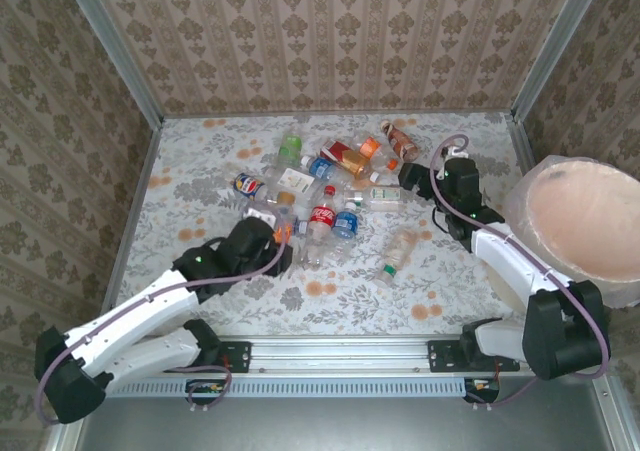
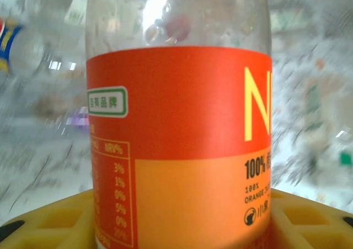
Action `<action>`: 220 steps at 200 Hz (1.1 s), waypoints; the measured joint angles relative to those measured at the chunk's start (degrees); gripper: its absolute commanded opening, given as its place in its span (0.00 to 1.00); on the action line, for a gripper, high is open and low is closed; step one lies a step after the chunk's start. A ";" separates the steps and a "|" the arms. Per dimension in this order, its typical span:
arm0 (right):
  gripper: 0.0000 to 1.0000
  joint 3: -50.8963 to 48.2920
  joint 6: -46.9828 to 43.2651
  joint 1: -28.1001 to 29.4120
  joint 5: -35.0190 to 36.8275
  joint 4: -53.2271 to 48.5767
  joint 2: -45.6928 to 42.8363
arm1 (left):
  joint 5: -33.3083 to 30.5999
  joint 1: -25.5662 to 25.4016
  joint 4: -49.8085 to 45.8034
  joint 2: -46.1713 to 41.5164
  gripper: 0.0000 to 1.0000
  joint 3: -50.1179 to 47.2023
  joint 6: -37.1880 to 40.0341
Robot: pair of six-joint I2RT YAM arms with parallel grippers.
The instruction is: Put the plastic bottles in the bin
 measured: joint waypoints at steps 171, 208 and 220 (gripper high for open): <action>1.00 11.34 22.75 4.94 -33.24 16.26 12.66 | 47.34 12.59 52.19 27.80 0.46 5.35 -6.47; 1.00 10.32 24.28 4.96 -33.11 20.85 12.50 | 47.95 12.59 56.11 28.98 0.45 5.49 -9.05; 1.00 9.73 24.46 5.14 -33.14 21.42 12.07 | 48.00 12.59 56.65 29.68 0.45 5.49 -10.08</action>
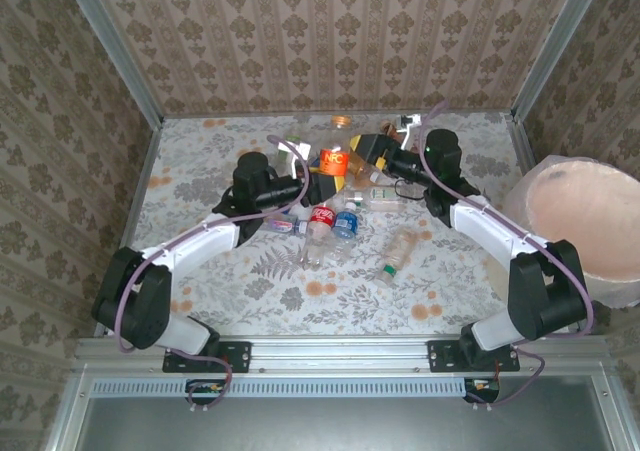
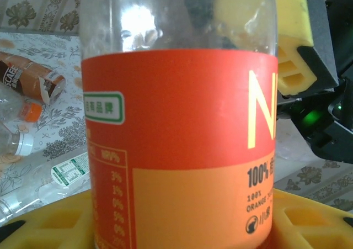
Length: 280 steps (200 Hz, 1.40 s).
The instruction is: Put the plastic bottles in the bin
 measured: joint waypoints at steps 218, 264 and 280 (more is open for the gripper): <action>0.61 6.64 -8.20 4.57 -3.37 -12.61 2.23 | 8.94 -1.68 0.83 6.99 0.45 3.96 -3.04; 0.42 8.04 -11.28 4.46 -2.62 -17.40 1.77 | 9.90 -1.68 0.57 7.06 0.65 4.37 -3.08; 0.41 8.98 -13.86 4.26 0.00 -22.43 -0.55 | 9.66 -2.27 -0.22 7.04 0.81 5.09 -2.80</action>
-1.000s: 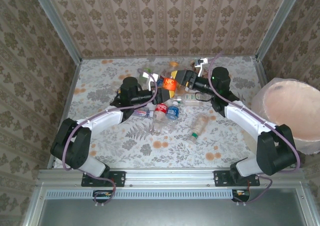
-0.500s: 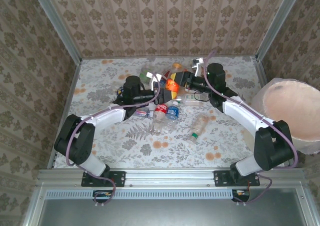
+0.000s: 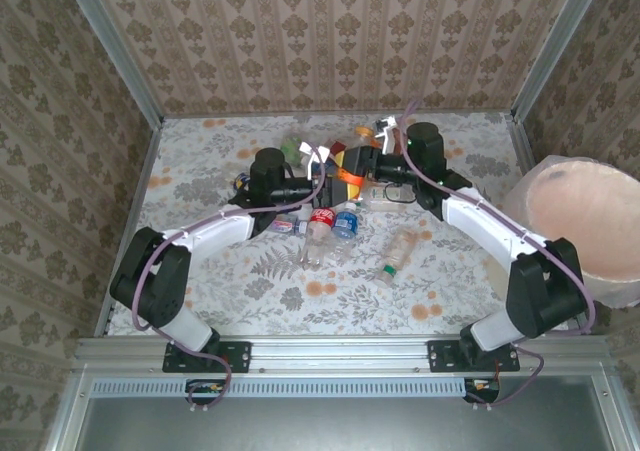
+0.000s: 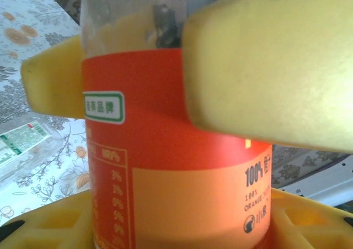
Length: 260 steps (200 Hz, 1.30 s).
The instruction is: Put the plastic bottles in the bin
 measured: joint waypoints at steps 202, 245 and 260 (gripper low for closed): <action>0.36 25.94 -31.26 -41.79 49.62 -62.97 -25.00 | -27.41 8.02 -12.83 -8.50 1.00 -5.92 1.01; 0.37 25.29 -31.19 -48.09 48.24 -68.35 -21.79 | -28.63 8.00 -15.65 -10.12 1.00 -5.90 1.95; 0.37 23.26 -30.99 -48.70 48.59 -68.87 -21.53 | -29.46 8.02 -16.65 -10.99 1.00 -5.90 2.38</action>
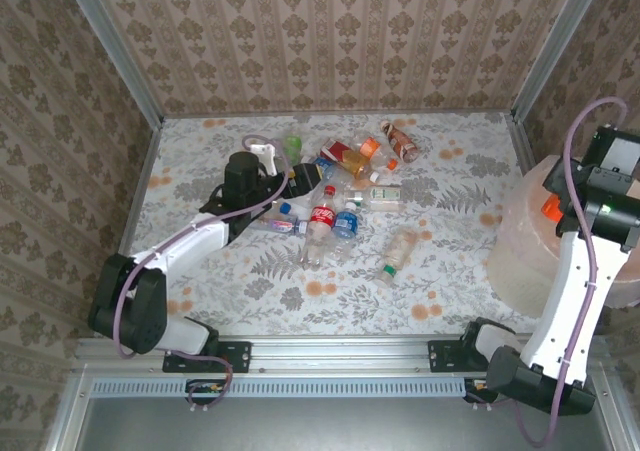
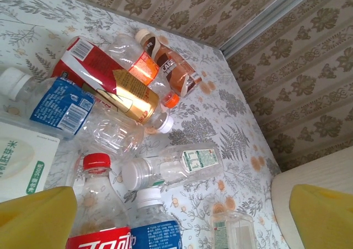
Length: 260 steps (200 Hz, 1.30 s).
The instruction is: Put the plastic bottles in the bin
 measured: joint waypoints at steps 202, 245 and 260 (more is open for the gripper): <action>0.61 -14.03 4.72 -0.68 -17.46 10.23 1.25 | -10.19 0.13 -5.70 -3.72 1.00 0.00 1.03; 0.74 -15.54 6.73 -0.68 -18.27 11.63 -0.09 | -12.04 0.26 -7.13 -3.72 1.00 0.00 1.03; 0.78 -15.82 6.99 -0.68 -18.29 12.11 -1.22 | -12.57 0.31 -7.76 -3.72 1.00 0.00 1.01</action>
